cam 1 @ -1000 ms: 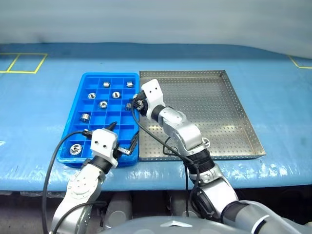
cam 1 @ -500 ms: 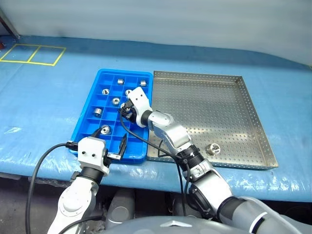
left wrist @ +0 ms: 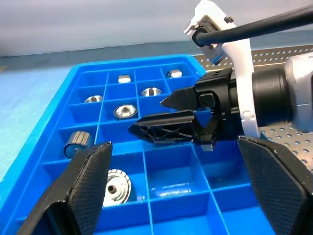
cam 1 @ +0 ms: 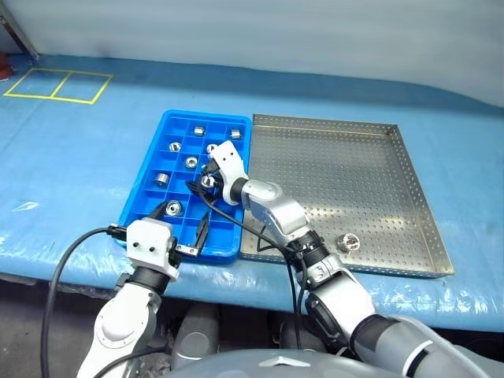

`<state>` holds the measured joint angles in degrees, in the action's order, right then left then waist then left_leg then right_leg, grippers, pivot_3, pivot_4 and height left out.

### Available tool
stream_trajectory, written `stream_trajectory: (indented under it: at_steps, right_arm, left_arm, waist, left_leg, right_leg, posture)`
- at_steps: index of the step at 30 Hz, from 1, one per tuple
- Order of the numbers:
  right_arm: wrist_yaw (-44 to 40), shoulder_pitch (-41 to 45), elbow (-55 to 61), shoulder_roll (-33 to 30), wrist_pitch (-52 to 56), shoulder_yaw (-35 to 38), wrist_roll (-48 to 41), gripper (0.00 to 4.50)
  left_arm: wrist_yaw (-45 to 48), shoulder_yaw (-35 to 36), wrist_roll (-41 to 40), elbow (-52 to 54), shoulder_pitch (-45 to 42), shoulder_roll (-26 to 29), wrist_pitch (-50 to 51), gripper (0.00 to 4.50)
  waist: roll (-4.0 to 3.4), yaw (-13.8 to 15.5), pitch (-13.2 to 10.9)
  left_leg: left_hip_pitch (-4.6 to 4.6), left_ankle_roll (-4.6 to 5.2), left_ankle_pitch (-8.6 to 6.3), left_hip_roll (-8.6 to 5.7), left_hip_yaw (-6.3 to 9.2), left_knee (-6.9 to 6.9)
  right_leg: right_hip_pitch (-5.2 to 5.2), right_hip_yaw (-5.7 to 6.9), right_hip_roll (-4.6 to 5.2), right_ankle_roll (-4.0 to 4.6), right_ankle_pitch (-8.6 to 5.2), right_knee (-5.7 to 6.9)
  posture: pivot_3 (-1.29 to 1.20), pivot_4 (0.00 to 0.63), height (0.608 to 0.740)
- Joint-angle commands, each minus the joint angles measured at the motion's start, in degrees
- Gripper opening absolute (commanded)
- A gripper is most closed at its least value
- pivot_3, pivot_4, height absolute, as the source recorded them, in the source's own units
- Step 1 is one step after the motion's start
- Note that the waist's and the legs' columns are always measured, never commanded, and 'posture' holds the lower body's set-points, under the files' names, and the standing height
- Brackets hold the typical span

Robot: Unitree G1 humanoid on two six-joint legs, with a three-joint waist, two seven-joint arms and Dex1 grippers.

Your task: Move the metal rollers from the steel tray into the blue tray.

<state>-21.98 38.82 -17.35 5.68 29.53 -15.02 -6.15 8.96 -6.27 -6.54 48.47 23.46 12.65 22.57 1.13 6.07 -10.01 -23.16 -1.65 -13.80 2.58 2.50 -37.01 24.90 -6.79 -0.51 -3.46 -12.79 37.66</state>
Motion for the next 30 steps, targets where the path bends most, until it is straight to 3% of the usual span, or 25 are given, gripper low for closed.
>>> stream_trajectory:
  at_steps: [1, 5, 12, 22, 30]
  right_arm:
    - [0.69, -1.25, 10.78, -3.35, 3.84, 3.41, -0.87, 4.45]
    - [3.57, -4.54, 21.39, -8.43, 13.00, 7.33, -0.69, 4.45]
    - [9.14, -9.78, 37.81, -16.38, 33.75, 9.87, 2.06, 4.45]
    - [7.98, -13.12, 55.96, -21.88, 60.24, 13.41, -2.31, 4.45]
    - [8.63, -19.62, 59.05, -22.42, 62.97, 14.40, -5.70, 4.45]
  left_arm:
    - [2.72, -1.31, -1.95, -1.68, -2.99, 0.48, 0.62, 4.50]
    - [7.04, -4.48, -3.22, -5.84, -8.21, 1.87, 1.52, 4.50]
    - [12.48, -8.98, -4.94, -11.79, -15.45, 2.31, 1.66, 4.50]
    - [16.52, -12.03, -6.46, -16.19, -18.80, 1.80, 1.00, 4.50]
    - [20.67, -14.02, -7.60, -15.34, -18.28, 4.30, 1.94, 4.50]
  waist:
    - [-0.01, -0.43, 0.00]
    - [-0.01, -1.69, 0.03]
    - [-0.09, -7.64, 0.07]
    - [-0.25, -14.54, 0.17]
    - [-0.26, -16.77, 0.20]
  left_leg:
    - [-0.05, 0.00, 0.00, 0.00, 0.00, -0.02]
    - [-0.34, -0.04, 0.02, -0.01, -0.03, -0.08]
    - [-0.45, -0.04, 0.03, 0.00, -0.10, -0.09]
    - [-0.41, -0.01, 0.03, 0.00, -0.08, -0.22]
    - [-0.42, -0.01, 0.04, -0.06, -0.08, -0.30]
  right_leg:
    - [0.05, 0.00, 0.00, -0.01, 0.01, 0.01]
    - [0.34, -0.03, 0.00, -0.07, 0.06, 0.04]
    - [0.49, -0.10, 0.00, -0.10, 0.27, 0.12]
    - [0.45, -0.19, -0.04, -0.55, 0.35, 0.25]
    - [0.38, -0.26, -0.02, -0.60, 0.37, 0.23]
  posture:
    - [0.20, 0.150, 0.740]
    - [0.09, 0.150, 0.740]
    - [-0.08, 0.150, 0.740]
    - [-0.17, 0.150, 0.740]
    - [-0.17, 0.150, 0.740]
